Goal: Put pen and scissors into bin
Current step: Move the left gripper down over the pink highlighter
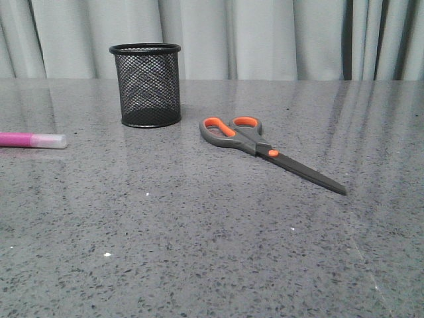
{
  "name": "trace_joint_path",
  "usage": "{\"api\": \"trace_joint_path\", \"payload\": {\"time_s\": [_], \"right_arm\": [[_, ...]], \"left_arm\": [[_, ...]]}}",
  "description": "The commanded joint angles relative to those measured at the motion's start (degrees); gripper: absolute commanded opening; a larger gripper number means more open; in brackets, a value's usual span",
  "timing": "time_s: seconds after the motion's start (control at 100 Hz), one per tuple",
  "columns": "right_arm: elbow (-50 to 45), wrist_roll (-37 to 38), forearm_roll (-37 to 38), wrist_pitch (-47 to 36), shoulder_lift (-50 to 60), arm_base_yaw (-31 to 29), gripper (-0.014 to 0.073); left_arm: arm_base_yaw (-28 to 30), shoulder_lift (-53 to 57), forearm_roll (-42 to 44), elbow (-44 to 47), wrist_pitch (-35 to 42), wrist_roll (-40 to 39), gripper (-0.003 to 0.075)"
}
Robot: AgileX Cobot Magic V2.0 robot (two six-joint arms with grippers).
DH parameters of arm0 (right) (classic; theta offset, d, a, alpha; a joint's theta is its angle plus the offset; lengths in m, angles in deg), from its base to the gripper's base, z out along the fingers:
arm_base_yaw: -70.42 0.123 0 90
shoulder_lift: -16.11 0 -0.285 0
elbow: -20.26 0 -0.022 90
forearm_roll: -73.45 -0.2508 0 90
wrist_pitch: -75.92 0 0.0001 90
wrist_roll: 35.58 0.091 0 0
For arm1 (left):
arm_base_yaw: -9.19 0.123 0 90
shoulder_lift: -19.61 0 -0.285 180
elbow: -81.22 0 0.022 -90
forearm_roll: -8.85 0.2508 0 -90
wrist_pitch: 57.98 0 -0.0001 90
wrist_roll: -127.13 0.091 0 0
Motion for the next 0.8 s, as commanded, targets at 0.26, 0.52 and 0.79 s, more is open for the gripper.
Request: {"api": "trace_joint_path", "payload": {"time_s": [0.26,0.52,0.79], "right_arm": [[2.0,-0.6,-0.3,-2.7,0.0,-0.4,0.0322],[2.0,-0.6,-0.5,-2.7,0.0,-0.4,0.0322],[2.0,-0.6,-0.5,-2.7,0.0,-0.4,0.0322]], "left_arm": [[-0.4,-7.9,-10.1,-5.4,1.0,11.1,0.0336],[-0.4,-16.7,-10.4,-11.4,-4.9,19.5,0.0333],[-0.4,-27.5,-9.7,-18.6,-12.7,34.3,0.0333]]}}
